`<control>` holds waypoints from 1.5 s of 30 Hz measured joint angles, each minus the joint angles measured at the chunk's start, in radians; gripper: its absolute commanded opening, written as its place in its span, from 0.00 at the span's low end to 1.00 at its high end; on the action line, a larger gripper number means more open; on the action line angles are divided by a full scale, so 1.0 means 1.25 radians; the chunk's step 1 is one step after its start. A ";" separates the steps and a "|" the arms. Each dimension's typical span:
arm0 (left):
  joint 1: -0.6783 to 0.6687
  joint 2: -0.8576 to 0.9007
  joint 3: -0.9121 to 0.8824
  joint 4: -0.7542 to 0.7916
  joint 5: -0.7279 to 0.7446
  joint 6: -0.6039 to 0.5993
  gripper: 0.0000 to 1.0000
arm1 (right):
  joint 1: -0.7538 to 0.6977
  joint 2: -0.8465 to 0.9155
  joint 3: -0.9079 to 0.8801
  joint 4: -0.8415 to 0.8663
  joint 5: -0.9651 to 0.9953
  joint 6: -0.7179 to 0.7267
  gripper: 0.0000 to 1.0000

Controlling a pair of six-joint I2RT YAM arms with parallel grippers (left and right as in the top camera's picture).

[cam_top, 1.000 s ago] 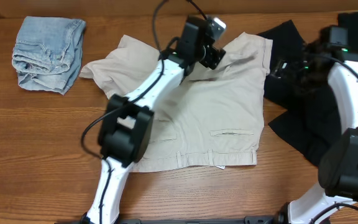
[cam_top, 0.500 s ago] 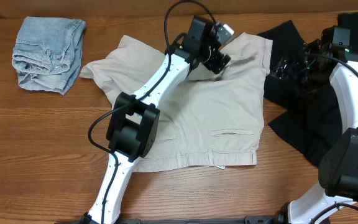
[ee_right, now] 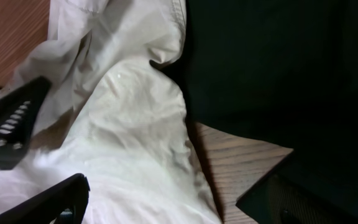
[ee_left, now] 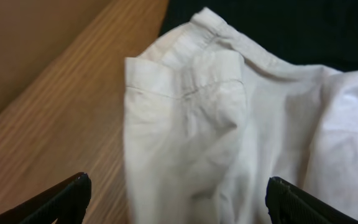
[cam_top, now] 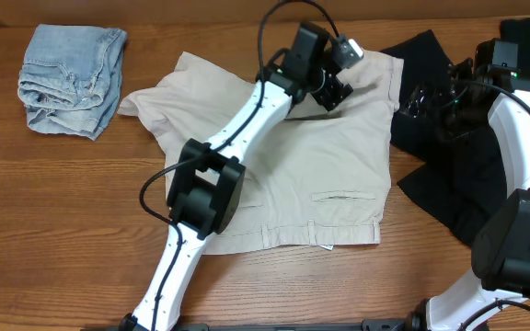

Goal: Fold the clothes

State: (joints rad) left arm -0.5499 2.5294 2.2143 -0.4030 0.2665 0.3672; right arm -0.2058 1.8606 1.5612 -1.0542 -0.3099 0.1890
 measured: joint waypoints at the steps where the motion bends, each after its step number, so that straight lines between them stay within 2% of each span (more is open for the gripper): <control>1: -0.003 0.007 0.000 0.002 -0.002 0.001 0.90 | 0.000 0.000 0.000 -0.004 0.000 0.001 0.95; 4: -0.006 0.023 0.000 0.005 -0.008 0.002 0.87 | 0.000 0.000 0.000 -0.007 0.000 0.000 0.95; 10: -0.005 0.057 0.000 0.019 -0.013 0.002 0.65 | 0.000 0.000 0.000 -0.007 0.000 0.000 0.95; 12: -0.005 0.064 0.000 0.026 -0.013 -0.003 0.54 | 0.000 0.000 0.000 -0.006 0.000 0.000 0.95; 15: -0.003 0.067 0.000 0.055 -0.017 -0.027 0.25 | 0.000 0.000 0.000 -0.006 0.000 0.000 0.95; 16: -0.002 0.067 0.000 0.067 -0.021 -0.038 0.08 | 0.000 0.000 0.000 -0.006 0.000 0.000 0.95; 17: 0.000 0.067 0.000 0.079 -0.026 -0.055 0.04 | 0.000 0.000 0.000 -0.006 0.000 0.000 0.95; 21: 0.015 0.067 0.012 0.084 -0.069 -0.135 0.04 | 0.000 0.000 0.000 -0.006 0.000 0.000 0.95; 28: 0.104 0.067 0.108 0.001 -0.110 -0.332 0.04 | 0.000 0.000 0.000 -0.005 0.000 0.000 0.95; 30: 0.140 0.067 0.124 -0.006 -0.114 -0.374 0.04 | 0.000 0.000 0.000 -0.004 0.000 0.000 0.95; 31: 0.161 0.067 0.129 -0.010 -0.115 -0.391 0.15 | 0.001 0.000 0.000 -0.003 0.000 0.000 0.95; 33: 0.197 0.067 0.131 -0.014 -0.118 -0.415 0.50 | 0.003 0.000 0.000 -0.002 0.000 -0.001 0.95; 36: 0.248 0.067 0.131 -0.026 -0.125 -0.435 0.80 | 0.012 0.000 0.000 0.006 0.000 -0.002 0.95; 40: 0.304 0.067 0.131 -0.061 -0.130 -0.448 0.85 | 0.034 0.000 0.000 0.011 0.000 -0.002 0.95; 45: 0.315 0.059 0.131 -0.154 -0.112 -0.439 0.93 | 0.072 0.000 -0.001 -0.029 0.009 -0.002 0.94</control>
State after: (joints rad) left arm -0.1562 2.6030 2.3779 -0.5961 0.1268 -0.1822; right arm -0.1162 1.8606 1.5597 -1.0908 -0.2985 0.1860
